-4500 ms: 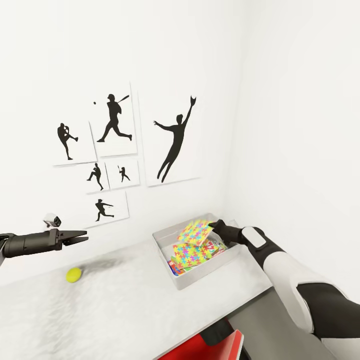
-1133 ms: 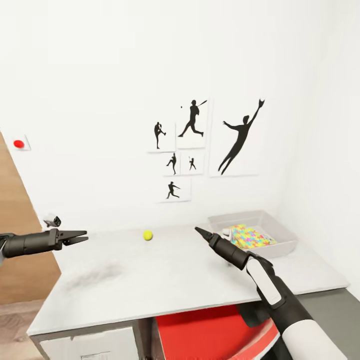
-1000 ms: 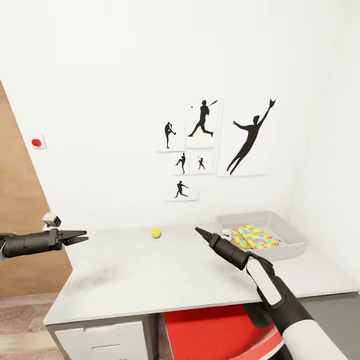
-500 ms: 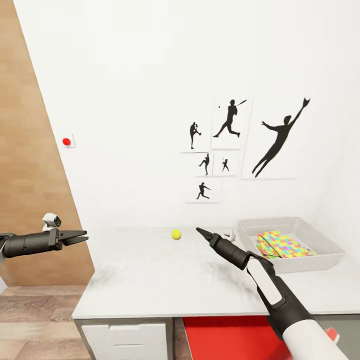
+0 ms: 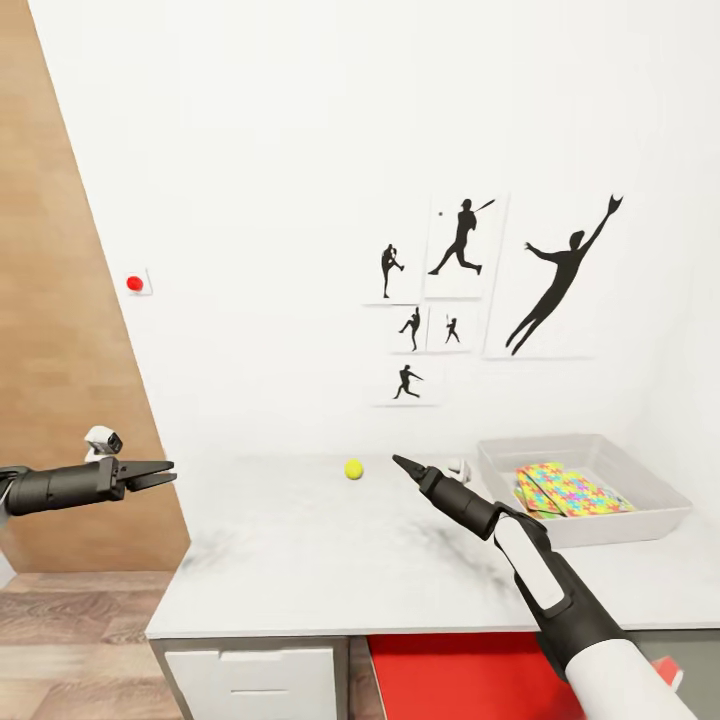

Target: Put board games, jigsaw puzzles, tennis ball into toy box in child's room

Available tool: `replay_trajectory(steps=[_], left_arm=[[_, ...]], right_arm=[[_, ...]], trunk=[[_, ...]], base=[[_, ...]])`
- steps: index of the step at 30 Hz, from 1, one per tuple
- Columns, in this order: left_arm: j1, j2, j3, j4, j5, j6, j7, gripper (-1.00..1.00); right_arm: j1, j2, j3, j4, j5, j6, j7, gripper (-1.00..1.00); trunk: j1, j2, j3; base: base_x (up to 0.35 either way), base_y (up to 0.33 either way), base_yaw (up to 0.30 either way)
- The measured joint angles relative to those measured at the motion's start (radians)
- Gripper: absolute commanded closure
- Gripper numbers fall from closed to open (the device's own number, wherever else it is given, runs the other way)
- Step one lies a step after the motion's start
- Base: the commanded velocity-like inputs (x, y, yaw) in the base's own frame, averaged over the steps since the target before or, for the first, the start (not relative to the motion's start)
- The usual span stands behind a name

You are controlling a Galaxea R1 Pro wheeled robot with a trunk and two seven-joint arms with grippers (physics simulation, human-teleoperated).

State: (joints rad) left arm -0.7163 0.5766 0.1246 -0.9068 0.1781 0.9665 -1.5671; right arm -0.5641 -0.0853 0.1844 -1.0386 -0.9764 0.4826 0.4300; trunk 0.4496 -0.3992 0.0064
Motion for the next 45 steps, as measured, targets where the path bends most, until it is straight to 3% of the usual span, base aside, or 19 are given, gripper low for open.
replay_trajectory(steps=[19, 29, 45], left_arm=[[0.0, 0.0, 0.0, 0.0, 0.0, 0.0, 0.0, -1.0], [0.0, 0.0, 0.0, 0.0, 0.0, 0.0, 0.0, -1.0], [0.0, -0.001, -0.001, 0.0, 0.0, 0.0, 0.0, -1.0]], right_arm=[[0.0, 0.0, 0.0, -0.001, 0.0, 0.001, -0.001, -1.0], [0.0, 0.0, 0.0, -0.004, 0.0, 0.0, -0.002, -1.0], [0.0, 0.0, 0.0, -0.005, 0.001, 0.002, -0.002, -1.0]], trunk=[[0.0, 0.0, 0.0], [0.0, 0.0, 0.0], [0.0, 0.0, 0.0]], base=[[0.142, 0.22, -0.098], [0.229, 0.027, -0.01], [0.025, -0.001, 0.0]])
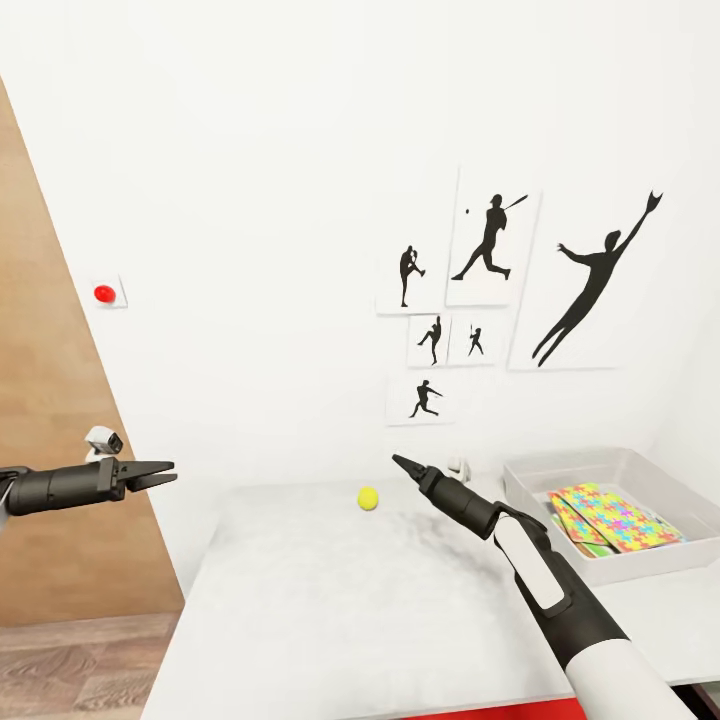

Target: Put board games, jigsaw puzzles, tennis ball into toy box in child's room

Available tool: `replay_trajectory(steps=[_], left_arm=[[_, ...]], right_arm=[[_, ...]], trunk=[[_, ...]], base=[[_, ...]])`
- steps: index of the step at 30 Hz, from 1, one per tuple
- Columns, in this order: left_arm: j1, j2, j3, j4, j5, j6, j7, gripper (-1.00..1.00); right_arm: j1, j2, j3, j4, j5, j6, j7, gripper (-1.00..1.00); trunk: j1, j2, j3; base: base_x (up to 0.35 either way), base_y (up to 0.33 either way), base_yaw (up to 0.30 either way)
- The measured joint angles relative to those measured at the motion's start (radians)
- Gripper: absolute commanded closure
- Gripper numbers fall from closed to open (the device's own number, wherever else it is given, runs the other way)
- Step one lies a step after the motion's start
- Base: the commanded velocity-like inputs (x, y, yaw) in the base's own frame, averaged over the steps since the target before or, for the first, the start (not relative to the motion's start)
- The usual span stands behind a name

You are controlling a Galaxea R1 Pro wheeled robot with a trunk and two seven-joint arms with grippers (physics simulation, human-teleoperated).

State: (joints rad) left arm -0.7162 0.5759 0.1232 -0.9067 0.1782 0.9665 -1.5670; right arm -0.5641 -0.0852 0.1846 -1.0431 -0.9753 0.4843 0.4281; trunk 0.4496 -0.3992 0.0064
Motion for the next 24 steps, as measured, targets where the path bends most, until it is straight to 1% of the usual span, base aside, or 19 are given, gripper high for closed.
replay_trajectory(steps=[5, 7, 10, 11, 12, 13, 14, 16, 17, 18, 21, 22, 23, 24], left_arm=[[0.0, 0.0, 0.001, 0.0, 0.0, 0.0, 0.0, -1.0], [0.0, 0.001, 0.001, 0.0, 0.0, 0.0, 0.0, -1.0], [0.0, 0.001, 0.001, 0.0, 0.0, -0.001, 0.0, -1.0], [0.0, 0.0, 0.0, 0.0, 0.0, -0.001, 0.0, -1.0], [0.0, 0.0, 0.0, 0.0, 0.0, -0.001, 0.0, -1.0], [0.0, 0.0, -0.001, 0.0, 0.0, 0.0, 0.0, -1.0], [0.0, 0.0, -0.001, 0.0, 0.0, 0.0, 0.0, -1.0], [0.0, -0.001, -0.001, 0.0, 0.0, 0.0, 0.0, -1.0], [0.0, -0.002, -0.001, 0.0, 0.0, 0.0, 0.0, -1.0], [0.0, -0.002, -0.001, 0.0, 0.0, 0.0, 0.0, -1.0], [0.0, -0.002, -0.002, -0.001, 0.0, 0.0, 0.0, -1.0], [0.0, -0.002, -0.001, 0.0, 0.0, 0.0, 0.0, -1.0], [0.0, -0.002, -0.001, -0.001, 0.0, -0.001, 0.0, -1.0], [0.0, -0.002, -0.001, -0.001, 0.0, -0.001, 0.0, -1.0]], right_arm=[[0.0, 0.001, 0.002, 0.001, 0.0, -0.001, -0.011, -1.0], [0.0, 0.006, 0.003, 0.001, 0.001, 0.0, -0.038, -1.0], [0.0, 0.013, 0.003, 0.0, 0.01, 0.001, -0.115, -1.0], [0.0, 0.016, 0.003, 0.002, 0.02, 0.002, -0.174, -1.0], [0.001, 0.018, 0.003, 0.003, 0.025, 0.003, -0.209, -1.0], [0.0, 0.028, 0.004, 0.008, 0.038, 0.004, -0.284, -1.0], [-0.003, 0.038, 0.006, 0.011, 0.044, 0.005, -0.327, -1.0], [-0.011, 0.066, 0.012, 0.019, 0.056, 0.01, -0.412, -1.0], [-0.032, 0.1, 0.017, 0.031, 0.076, 0.022, -0.486, -1.0], [-0.049, 0.12, 0.019, 0.04, 0.085, 0.031, -0.525, -1.0], [-0.112, 0.169, 0.026, 0.088, 0.109, 0.06, -0.637, -1.0], [-0.157, 0.194, 0.03, 0.14, 0.13, 0.072, -0.695, -1.0], [-0.205, 0.215, 0.032, 0.202, 0.156, 0.079, -0.738, -1.0], [-0.231, 0.225, 0.032, 0.236, 0.169, 0.081, -0.754, -1.0]], trunk=[[0.0, 0.0, 0.0], [0.0, 0.0, 0.0], [0.0, 0.0, 0.0], [0.0, 0.0, 0.0], [0.0, 0.0, 0.0], [0.0, 0.0, 0.0], [0.0, 0.0, 0.0], [0.0, 0.0, 0.0], [0.0, 0.0, 0.0], [0.0, 0.0, 0.0], [0.0, 0.0, 0.0], [0.0, 0.0, 0.0], [0.0, 0.0, 0.0], [0.0, 0.0, 0.0]], base=[[0.0, 0.0, 0.0], [0.0, 0.0, 0.0], [0.0, 0.0, 0.0], [0.0, 0.0, 0.0], [0.0, 0.0, 0.0], [0.0, 0.0, 0.0], [0.0, 0.0, 0.0], [0.0, 0.0, 0.0], [0.0, 0.0, 0.0], [0.0, 0.0, 0.0], [0.0, 0.0, 0.0], [0.0, 0.0, 0.0], [0.0, 0.0, 0.0], [0.0, 0.0, 0.0]])
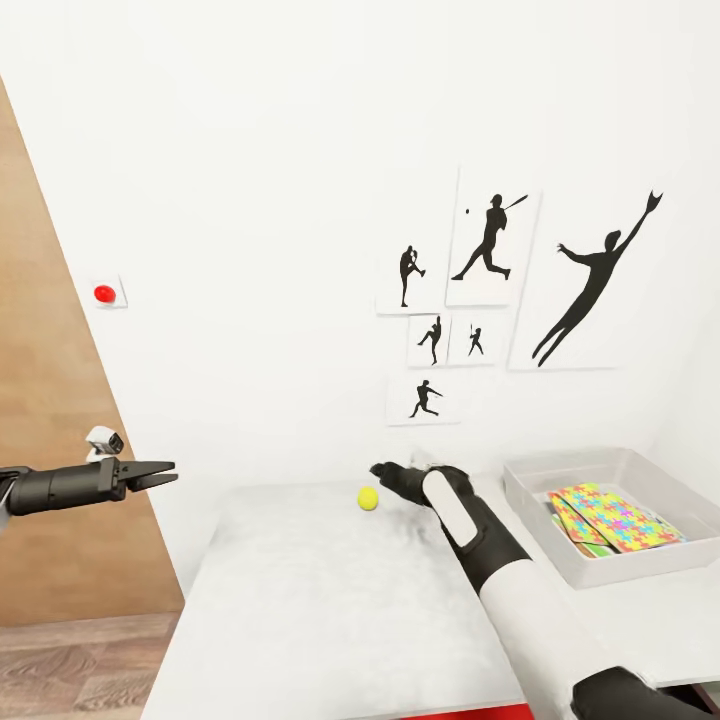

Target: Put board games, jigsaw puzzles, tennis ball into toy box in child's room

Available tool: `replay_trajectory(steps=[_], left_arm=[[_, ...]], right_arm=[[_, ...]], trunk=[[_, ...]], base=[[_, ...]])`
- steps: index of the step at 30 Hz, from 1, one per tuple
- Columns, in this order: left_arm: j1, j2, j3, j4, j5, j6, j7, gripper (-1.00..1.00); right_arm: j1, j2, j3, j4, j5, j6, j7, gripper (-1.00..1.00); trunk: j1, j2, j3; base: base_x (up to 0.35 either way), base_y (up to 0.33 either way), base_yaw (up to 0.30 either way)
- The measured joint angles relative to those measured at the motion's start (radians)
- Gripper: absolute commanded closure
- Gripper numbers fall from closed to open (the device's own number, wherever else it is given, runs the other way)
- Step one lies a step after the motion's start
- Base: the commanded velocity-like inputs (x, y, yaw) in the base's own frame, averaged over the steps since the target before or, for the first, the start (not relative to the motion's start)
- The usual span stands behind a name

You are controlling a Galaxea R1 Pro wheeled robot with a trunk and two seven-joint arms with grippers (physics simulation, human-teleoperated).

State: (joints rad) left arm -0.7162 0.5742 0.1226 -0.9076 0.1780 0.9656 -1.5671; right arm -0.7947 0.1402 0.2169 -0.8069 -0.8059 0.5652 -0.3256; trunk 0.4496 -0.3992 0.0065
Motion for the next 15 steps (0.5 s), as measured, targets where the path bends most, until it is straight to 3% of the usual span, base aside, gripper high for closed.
replay_trajectory(steps=[3, 6, 15], left_arm=[[0.0, 0.0, 0.0, 0.0, 0.0, 0.0, 0.0, -1.0], [0.0, 0.0, 0.0, 0.0, 0.0, 0.0, 0.0, -1.0], [0.0, 0.0, 0.0, 0.001, 0.0, 0.0, 0.0, -1.0]], right_arm=[[-0.089, 0.034, 0.001, 0.125, 0.04, -0.006, -0.036, -1.0], [-0.154, 0.034, 0.002, 0.228, 0.061, -0.034, -0.053, -1.0], [-0.202, 0.034, 0.001, 0.285, 0.07, -0.057, -0.061, -1.0]], trunk=[[0.0, 0.0, 0.0], [0.0, 0.0, 0.0], [0.0, 0.0, 0.0]], base=[[0.0, 0.0, 0.0], [0.0, 0.0, 0.0], [0.0, 0.0, 0.0]])
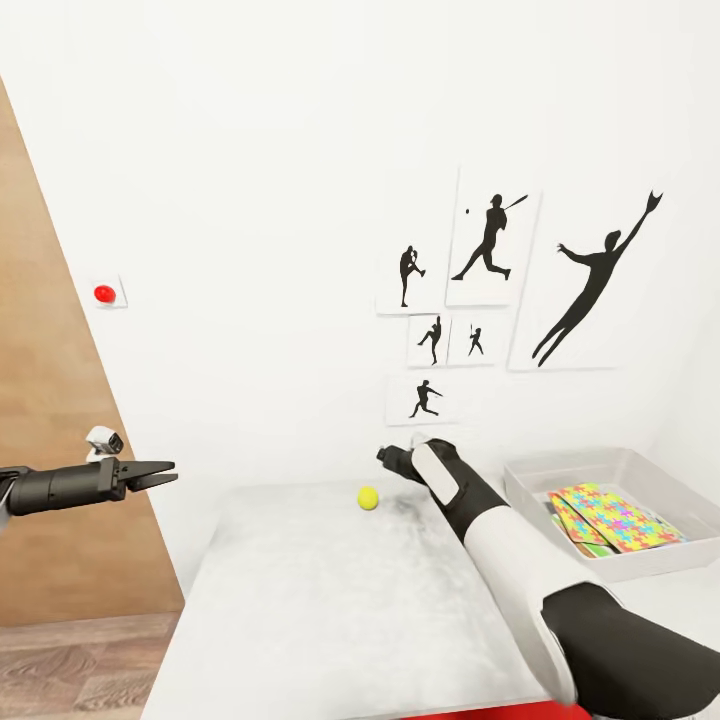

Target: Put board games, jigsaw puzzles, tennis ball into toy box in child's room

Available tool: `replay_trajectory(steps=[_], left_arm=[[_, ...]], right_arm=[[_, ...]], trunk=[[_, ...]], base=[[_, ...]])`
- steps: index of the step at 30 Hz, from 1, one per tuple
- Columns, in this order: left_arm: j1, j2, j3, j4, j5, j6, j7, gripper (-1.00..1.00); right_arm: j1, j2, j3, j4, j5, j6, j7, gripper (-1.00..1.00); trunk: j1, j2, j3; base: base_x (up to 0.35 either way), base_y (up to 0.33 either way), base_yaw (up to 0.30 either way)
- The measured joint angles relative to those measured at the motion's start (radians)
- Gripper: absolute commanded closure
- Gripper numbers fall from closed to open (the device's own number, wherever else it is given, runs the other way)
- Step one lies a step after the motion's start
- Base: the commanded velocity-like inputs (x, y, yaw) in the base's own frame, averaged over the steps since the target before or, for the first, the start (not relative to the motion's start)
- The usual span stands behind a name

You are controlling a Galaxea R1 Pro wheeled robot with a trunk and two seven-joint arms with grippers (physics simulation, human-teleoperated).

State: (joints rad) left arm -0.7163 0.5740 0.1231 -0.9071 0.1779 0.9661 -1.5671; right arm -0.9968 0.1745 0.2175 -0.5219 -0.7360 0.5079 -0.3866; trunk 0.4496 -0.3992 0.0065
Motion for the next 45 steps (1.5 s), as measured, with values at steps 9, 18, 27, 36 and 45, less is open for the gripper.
replay_trajectory(steps=[9, 18, 27, 36, 45], left_arm=[[0.0, 0.002, 0.004, 0.0, 0.0, -0.001, 0.0, -1.0], [0.0, 0.002, 0.005, 0.001, 0.0, -0.001, 0.0, -1.0], [0.001, 0.002, 0.005, 0.001, 0.0, 0.0, 0.0, -1.0], [0.001, 0.002, 0.005, 0.001, 0.0, -0.001, 0.0, -1.0], [0.0, 0.002, 0.005, 0.001, -0.001, -0.001, 0.0, -1.0]], right_arm=[[-0.007, 0.0, 0.049, -0.007, 0.04, 0.004, 0.0, -1.0], [-0.007, 0.0, 0.06, -0.005, 0.047, 0.004, 0.0, -1.0], [-0.006, 0.0, 0.063, -0.002, 0.047, 0.004, 0.001, -1.0], [-0.006, 0.0, 0.063, 0.0, 0.047, 0.004, 0.001, -1.0], [-0.008, 0.0, 0.062, 0.0, 0.047, 0.004, 0.002, -1.0]], trunk=[[0.0, 0.0, -0.004], [0.0, 0.001, -0.017], [0.0, 0.002, -0.03], [0.0, 0.002, -0.045], [0.0, 0.002, -0.059]], base=[[0.0, 0.0, 0.013], [0.0, 0.0, 0.066], [0.0, 0.0, 0.073], [0.0, 0.0, 0.074], [0.0, 0.0, 0.075]])
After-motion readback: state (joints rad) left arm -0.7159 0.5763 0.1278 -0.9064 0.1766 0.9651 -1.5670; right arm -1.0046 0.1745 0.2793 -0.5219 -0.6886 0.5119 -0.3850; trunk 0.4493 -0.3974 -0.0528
